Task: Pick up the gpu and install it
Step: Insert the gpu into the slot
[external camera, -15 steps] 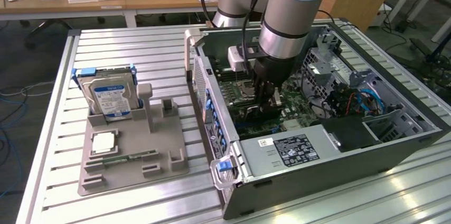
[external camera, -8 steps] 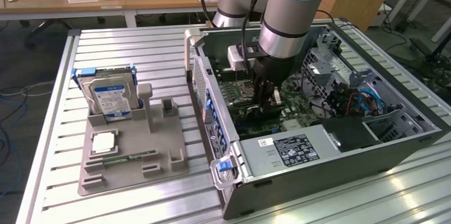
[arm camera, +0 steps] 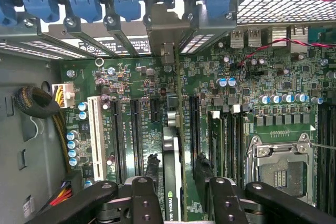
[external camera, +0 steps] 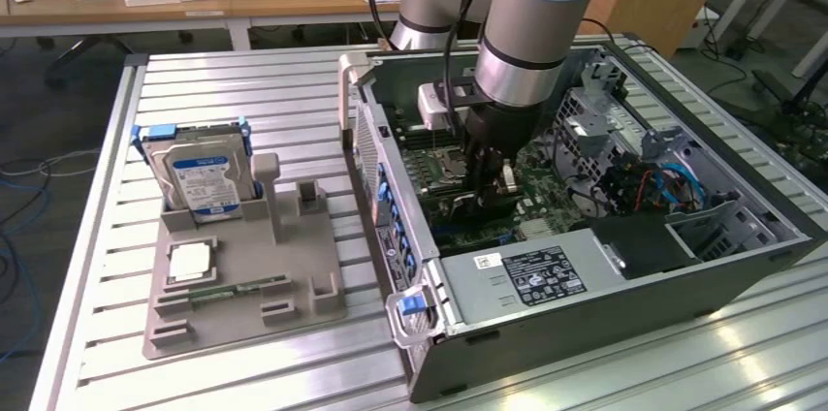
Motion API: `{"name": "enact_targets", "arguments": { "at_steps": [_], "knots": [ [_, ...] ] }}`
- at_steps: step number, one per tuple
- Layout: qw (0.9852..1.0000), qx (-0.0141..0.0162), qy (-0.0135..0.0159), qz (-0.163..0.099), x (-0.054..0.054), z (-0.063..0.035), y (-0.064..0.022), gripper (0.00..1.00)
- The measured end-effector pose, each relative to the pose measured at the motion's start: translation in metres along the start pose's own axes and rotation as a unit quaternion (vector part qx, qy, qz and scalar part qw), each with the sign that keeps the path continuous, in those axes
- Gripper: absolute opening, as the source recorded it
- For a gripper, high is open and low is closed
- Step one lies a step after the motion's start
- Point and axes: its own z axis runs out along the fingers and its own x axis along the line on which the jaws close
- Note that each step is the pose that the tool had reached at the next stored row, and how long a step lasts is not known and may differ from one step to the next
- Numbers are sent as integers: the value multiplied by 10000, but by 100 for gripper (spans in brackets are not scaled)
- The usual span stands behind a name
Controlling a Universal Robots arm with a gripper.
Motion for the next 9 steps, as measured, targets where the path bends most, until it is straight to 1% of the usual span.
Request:
{"name": "enact_targets", "arguments": {
  "at_steps": [4,6,9],
  "knots": [
    [10000,0,1,0,0,0,0,40],
    [10000,0,3,-1,1,-1,0,28],
    [10000,0,1,0,0,-1,0,27]
  ]
}}
